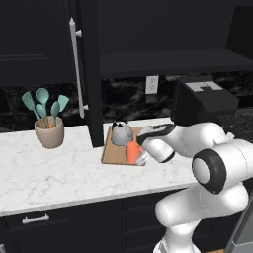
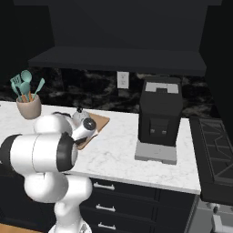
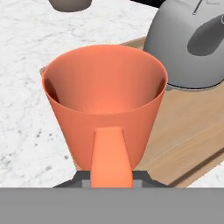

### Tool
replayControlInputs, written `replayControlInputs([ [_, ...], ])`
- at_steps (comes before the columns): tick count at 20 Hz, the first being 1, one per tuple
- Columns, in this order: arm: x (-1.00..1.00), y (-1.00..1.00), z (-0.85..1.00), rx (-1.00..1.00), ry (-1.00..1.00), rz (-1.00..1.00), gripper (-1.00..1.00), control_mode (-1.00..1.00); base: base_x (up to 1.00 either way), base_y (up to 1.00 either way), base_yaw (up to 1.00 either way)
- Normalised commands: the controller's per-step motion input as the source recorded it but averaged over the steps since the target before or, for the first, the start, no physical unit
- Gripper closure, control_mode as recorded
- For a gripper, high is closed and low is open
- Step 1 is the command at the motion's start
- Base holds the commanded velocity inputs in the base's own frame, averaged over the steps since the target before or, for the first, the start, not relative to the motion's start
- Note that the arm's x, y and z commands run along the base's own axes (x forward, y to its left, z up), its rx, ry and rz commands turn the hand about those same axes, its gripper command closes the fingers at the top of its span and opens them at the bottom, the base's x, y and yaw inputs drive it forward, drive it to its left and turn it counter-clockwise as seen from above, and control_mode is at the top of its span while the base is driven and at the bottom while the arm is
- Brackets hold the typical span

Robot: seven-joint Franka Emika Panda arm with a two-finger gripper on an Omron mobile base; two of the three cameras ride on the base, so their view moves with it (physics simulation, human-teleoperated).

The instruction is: Pick the kettle from the counter and place it on the tray. Then pick the mug from the cabinet and place it on the tray. Then close the cabinet doors.

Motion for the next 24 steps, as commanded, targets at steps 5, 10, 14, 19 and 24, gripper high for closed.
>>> replayControlInputs([
  [5,0.2,0.0,-0.34,0.01,0.0,0.0,1.0,-1.0,0.0,0.0,0.0],
  [10,0.12,0.0,-0.26,0.01,0.0,0.0,1.0,-1.0,0.0,0.0,0.0],
  [14,0.1,0.0,-0.06,0.02,0.0,0.0,-1.0,-1.0,0.0,0.0,0.0],
  [19,0.01,0.0,0.17,0.01,0.01,0.0,-1.0,-1.0,0.0,0.0,0.0],
  [24,0.0,0.0,0.62,0.0,0.02,0.0,-1.0,-1.0,0.0,0.0,0.0],
])
